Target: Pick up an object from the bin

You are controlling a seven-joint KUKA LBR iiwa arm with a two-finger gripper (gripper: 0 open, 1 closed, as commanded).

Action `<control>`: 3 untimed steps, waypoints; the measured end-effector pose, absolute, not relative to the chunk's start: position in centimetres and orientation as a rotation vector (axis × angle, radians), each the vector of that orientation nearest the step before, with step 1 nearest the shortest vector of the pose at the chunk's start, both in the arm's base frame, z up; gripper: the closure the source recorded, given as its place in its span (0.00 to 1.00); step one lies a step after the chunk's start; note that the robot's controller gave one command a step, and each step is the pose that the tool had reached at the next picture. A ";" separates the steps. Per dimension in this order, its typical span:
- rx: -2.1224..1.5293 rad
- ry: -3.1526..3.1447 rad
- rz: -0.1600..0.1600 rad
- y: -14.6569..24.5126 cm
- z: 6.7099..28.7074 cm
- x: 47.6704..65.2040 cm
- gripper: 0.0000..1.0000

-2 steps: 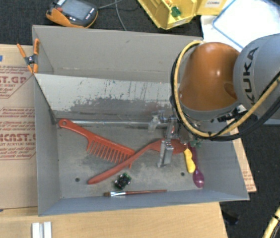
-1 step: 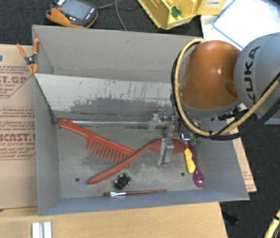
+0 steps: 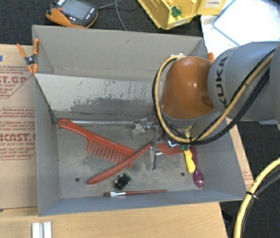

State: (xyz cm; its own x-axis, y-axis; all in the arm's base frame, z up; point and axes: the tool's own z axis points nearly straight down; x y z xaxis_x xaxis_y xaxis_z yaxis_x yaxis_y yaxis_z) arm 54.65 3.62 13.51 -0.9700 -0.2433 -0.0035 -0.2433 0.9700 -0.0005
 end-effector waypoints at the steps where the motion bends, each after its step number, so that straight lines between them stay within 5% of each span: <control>1: -0.210 3.127 -0.001 -5.6 7.0 57.2 0.00; 2: -0.767 3.038 0.005 -4.6 7.0 58.9 0.00; 3: -0.258 3.122 0.002 -5.4 7.0 57.4 0.00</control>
Offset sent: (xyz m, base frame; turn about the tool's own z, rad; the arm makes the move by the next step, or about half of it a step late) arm 0.0414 -0.0832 -0.0651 -0.2481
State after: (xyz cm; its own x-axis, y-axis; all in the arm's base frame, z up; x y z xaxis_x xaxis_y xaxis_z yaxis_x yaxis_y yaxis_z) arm 57.35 -5.40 7.03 -0.9864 -0.1640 -0.0088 -0.1640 0.9865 0.0004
